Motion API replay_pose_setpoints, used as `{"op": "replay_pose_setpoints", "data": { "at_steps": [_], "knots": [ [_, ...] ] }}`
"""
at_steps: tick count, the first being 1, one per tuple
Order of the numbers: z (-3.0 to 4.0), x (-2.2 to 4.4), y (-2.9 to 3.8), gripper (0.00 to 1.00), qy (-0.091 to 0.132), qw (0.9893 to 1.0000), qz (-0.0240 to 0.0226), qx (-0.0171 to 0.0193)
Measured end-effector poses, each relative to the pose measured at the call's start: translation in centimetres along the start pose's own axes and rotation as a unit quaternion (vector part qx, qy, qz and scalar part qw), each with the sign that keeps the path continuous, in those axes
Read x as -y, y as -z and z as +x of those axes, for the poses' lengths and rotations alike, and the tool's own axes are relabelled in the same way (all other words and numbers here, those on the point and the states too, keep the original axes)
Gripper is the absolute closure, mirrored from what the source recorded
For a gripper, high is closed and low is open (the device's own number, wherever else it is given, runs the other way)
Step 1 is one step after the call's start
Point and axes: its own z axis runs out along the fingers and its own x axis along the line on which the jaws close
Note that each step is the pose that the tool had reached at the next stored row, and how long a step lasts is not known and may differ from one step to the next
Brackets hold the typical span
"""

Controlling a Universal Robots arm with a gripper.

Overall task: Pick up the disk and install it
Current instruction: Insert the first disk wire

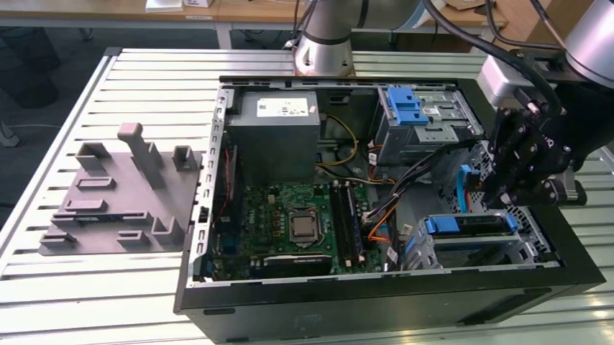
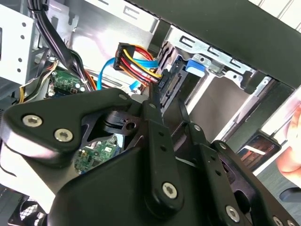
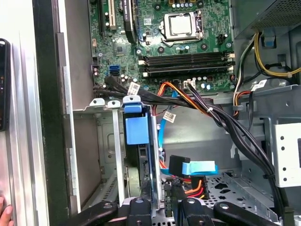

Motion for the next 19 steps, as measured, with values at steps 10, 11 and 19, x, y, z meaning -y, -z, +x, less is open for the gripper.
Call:
{"op": "replay_pose_setpoints", "data": {
  "at_steps": [10,11,19],
  "knots": [
    [-0.84,-0.09,-0.01,0.69,0.000,1.0000,0.0000,0.0000],
    [-0.93,-0.09,-0.01,0.69,0.000,1.0000,0.0000,0.0000],
    [-1.27,-0.13,-0.02,0.69,0.000,1.0000,0.0000,0.0000]
  ]
}}
